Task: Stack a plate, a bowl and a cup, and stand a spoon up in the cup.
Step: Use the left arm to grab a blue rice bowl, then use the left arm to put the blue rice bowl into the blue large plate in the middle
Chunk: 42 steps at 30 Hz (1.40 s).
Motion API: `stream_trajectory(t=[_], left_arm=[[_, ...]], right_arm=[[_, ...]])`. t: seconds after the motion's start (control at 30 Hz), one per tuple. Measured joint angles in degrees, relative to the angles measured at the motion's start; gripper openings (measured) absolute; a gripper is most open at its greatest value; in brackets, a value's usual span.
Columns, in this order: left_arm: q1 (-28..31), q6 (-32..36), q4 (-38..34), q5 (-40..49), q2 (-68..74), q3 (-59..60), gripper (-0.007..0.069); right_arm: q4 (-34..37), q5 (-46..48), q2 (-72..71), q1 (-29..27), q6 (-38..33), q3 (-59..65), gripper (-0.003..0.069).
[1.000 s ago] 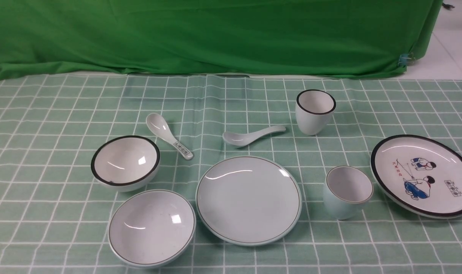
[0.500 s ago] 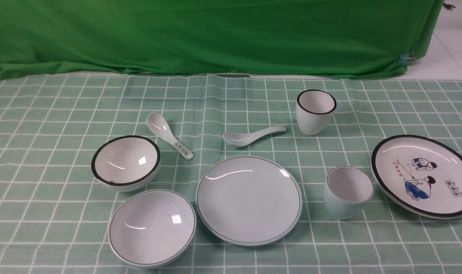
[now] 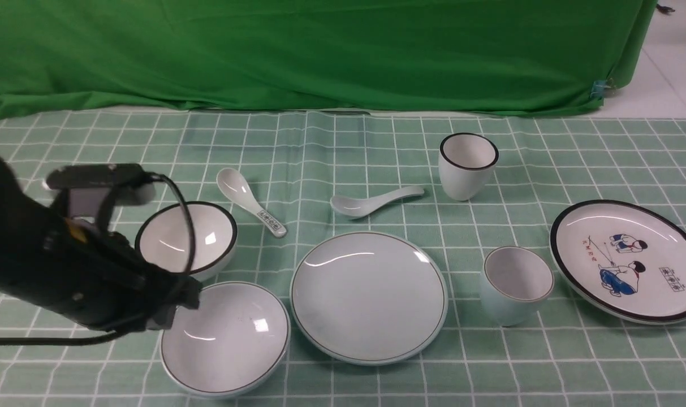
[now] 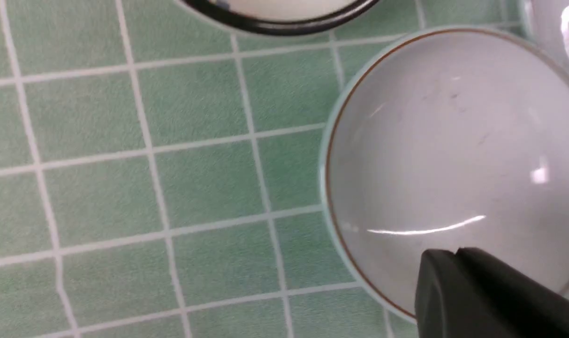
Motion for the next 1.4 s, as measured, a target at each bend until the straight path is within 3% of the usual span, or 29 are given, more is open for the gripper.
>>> stream_trajectory(t=[0.1,0.27,0.37,0.4,0.47,0.53,0.6,0.63,0.67,0.7,0.73,0.83,1.03,1.1,1.17,1.27,1.4], left_arm=[[-1.72,-6.63,6.17,-0.23,4.48,-0.55,0.0012],[-1.82,-8.86,8.38,-3.14,8.45,-0.67,0.0093],[-1.82,-10.12,8.6,-6.4,10.76,-0.67,0.0248],[-1.82,-10.2,8.6,-6.56,11.06,-0.67,0.0248],[-1.82,-11.12,8.6,-8.22,13.22,-0.71,0.0358],[-1.82,-11.72,8.27,-8.49,14.77,-0.71,0.04],[-1.82,-11.98,7.67,-8.38,15.72,-0.71,0.0382],[-1.82,-11.98,7.35,-8.22,15.88,-0.71,0.0341],[-1.82,-11.98,7.1,-7.95,15.88,-0.71,0.0246],[-1.82,-11.98,7.1,-7.95,15.88,-0.71,0.0246],[-1.82,-11.6,6.92,-7.44,15.57,-0.71,0.0123],[-1.71,-11.46,6.46,-4.65,13.28,-2.13,0.0045],[-1.71,-9.08,5.41,2.57,5.62,-5.47,0.0027],[-1.71,-6.71,1.39,1.87,3.33,-6.83,0.0027],[-1.71,-0.65,-8.5,-1.26,1.29,-9.56,0.0027],[-2.04,4.0,-17.06,-4.09,3.09,-11.44,0.0027],[-5.32,5.91,-19.47,-6.08,10.16,-13.72,0.0027]], right_arm=[[-0.05,4.23,7.29,2.9,-3.01,-4.64,0.002],[0.02,4.44,13.12,5.92,-4.43,-5.9,0.002],[0.51,3.79,14.33,6.78,-4.45,-5.9,0.002],[0.51,3.79,14.33,6.78,-4.45,-5.9,0.002],[0.51,2.87,14.33,6.78,-4.45,-5.9,0.002],[0.51,2.58,14.33,6.78,-4.5,-5.98,0.002],[0.51,2.36,14.33,6.78,-4.5,-5.97,0.002],[0.51,2.22,14.33,6.78,-4.5,-5.97,0.002],[0.51,2.08,14.33,6.78,-4.5,-5.97,0.002],[0.51,2.08,14.33,6.78,-4.5,-5.97,0.002],[0.51,1.83,14.33,6.78,-4.5,-5.97,0.002],[0.51,1.59,14.33,6.78,-4.69,-5.97,0.002],[0.51,1.27,14.33,6.78,-4.83,-5.97,0.0026],[0.51,1.23,14.33,6.78,-4.9,-5.97,0.0028],[0.51,1.23,14.33,6.78,-4.9,-5.97,0.0032],[0.51,1.01,14.33,6.78,-4.9,-5.97,0.0034],[-2.13,0.57,14.39,6.78,-2.55,-5.98,0.0035]])
